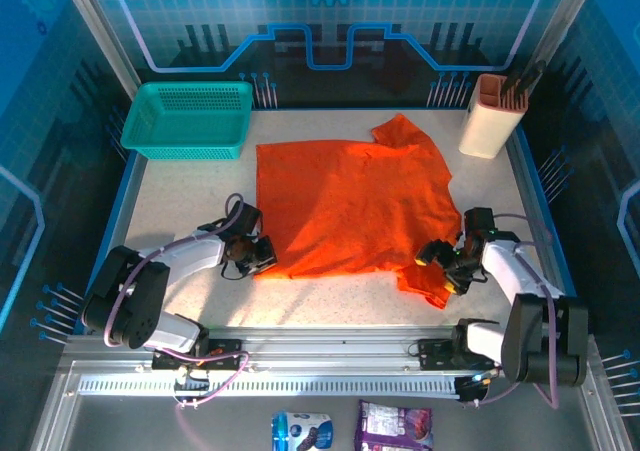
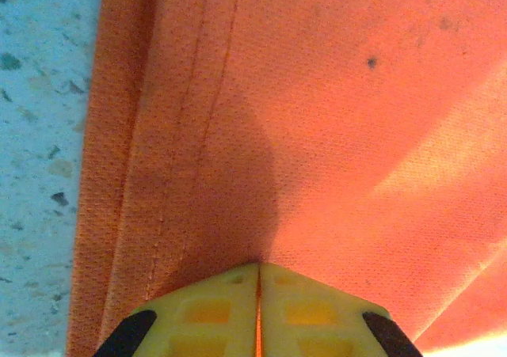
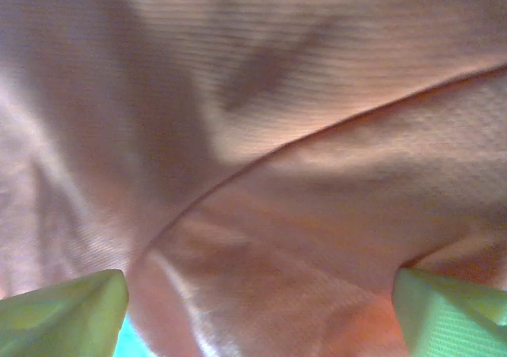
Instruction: Fold the inside-out t-shirt
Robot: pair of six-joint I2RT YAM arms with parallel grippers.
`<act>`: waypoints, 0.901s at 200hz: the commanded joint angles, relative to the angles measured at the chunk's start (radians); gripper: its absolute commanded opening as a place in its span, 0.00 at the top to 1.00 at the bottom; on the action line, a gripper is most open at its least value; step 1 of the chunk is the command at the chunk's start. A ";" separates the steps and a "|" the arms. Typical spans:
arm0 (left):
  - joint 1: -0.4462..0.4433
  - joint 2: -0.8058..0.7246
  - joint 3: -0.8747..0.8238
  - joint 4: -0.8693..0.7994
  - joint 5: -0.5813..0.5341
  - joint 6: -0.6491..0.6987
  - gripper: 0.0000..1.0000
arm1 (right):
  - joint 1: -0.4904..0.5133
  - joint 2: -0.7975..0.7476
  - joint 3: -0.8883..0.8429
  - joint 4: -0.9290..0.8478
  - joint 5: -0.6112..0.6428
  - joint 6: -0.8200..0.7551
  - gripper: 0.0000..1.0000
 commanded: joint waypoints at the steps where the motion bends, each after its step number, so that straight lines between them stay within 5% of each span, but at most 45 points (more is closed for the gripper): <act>1: 0.038 -0.010 -0.047 -0.020 -0.023 -0.025 0.90 | -0.023 0.050 -0.014 0.022 0.091 0.072 0.12; 23: 0.070 -0.018 -0.061 -0.016 -0.015 -0.024 0.90 | -0.053 0.074 -0.010 0.001 0.165 0.102 0.11; 58: 0.072 -0.053 -0.046 -0.025 0.015 -0.025 0.88 | -0.054 0.024 0.020 -0.046 0.113 0.085 0.13; 85: 0.072 -0.142 -0.009 -0.097 0.010 -0.032 0.85 | -0.011 -0.084 0.070 -0.153 0.098 0.078 0.14; 115: 0.072 -0.267 0.011 -0.214 -0.044 -0.051 0.79 | 0.057 -0.161 0.085 -0.293 0.214 0.102 0.19; 180: 0.072 -0.363 -0.028 -0.251 -0.061 -0.085 0.76 | 0.092 -0.185 -0.008 -0.354 0.266 0.242 0.46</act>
